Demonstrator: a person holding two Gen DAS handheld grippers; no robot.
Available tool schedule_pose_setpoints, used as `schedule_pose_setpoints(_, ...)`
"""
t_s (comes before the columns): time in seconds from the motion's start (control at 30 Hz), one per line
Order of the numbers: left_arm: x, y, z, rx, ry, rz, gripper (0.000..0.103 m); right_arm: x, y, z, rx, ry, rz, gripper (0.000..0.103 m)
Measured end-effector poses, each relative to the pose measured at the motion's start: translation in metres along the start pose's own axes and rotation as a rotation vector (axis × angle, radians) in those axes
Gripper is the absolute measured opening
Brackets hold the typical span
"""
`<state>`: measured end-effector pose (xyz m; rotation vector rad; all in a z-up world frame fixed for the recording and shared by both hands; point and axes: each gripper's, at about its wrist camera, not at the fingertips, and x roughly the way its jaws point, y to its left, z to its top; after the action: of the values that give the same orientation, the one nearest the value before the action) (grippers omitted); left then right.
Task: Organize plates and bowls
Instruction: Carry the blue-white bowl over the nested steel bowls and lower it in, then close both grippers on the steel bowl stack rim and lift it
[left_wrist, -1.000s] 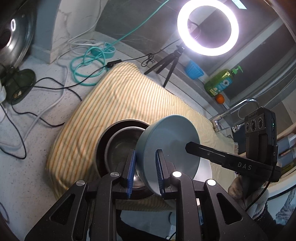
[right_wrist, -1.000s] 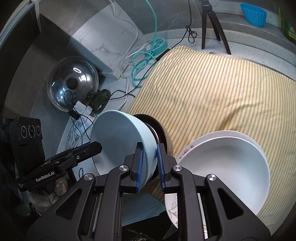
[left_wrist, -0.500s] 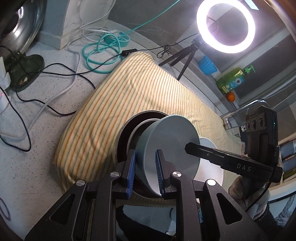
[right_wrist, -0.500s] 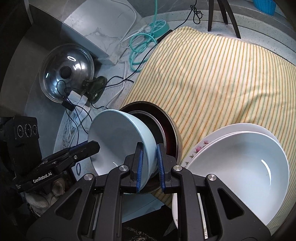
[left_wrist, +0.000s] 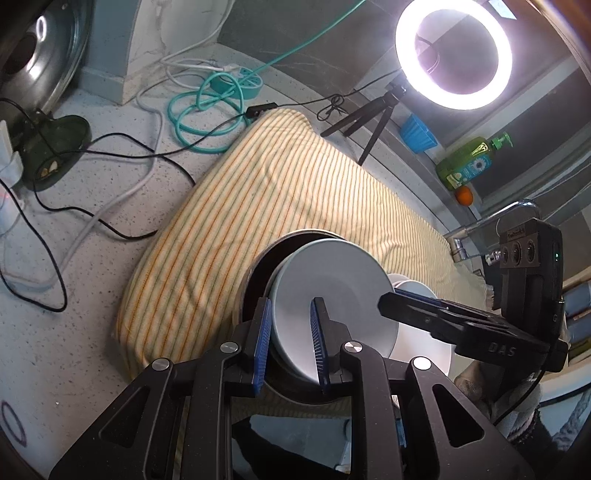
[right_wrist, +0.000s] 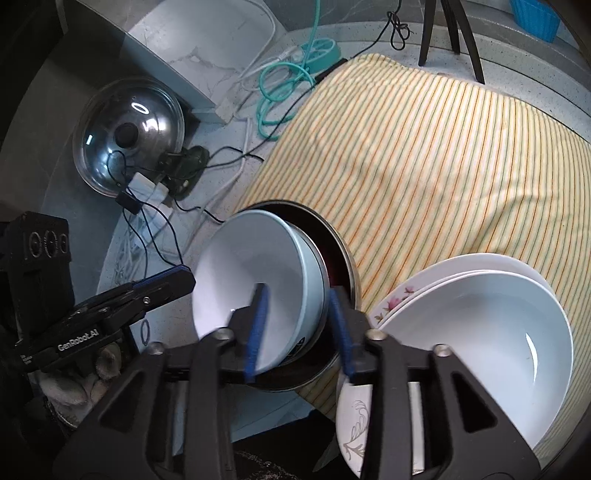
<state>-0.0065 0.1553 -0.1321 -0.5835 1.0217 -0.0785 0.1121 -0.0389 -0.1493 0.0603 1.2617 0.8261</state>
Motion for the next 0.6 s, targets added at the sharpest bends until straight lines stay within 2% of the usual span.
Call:
schedule_pose_setpoints(0.13, -0.005, 0.002, 0.003, -0.005, -0.025, 0.005, 0.020, -0.013, 0.001, 0.001, -0.007, -0.046, -0.002, 0.056)
schedule_pose_setpoints(0.2, -0.007, 0.004, 0.004, 0.000, -0.035, 0.016, 0.020, -0.018, -0.002, 0.002, 0.003, -0.061, 0.001, 0.060)
schedule_pose_setpoints(0.37, -0.009, 0.020, 0.003, -0.041, -0.056, 0.034, 0.020, -0.028, -0.015, 0.000, 0.042, -0.093, -0.003, 0.060)
schedule_pose_setpoints(0.6, 0.000, 0.033, 0.001, -0.062, -0.020, 0.041, 0.020, -0.029, -0.039, -0.010, 0.123, -0.084, 0.013, 0.060)
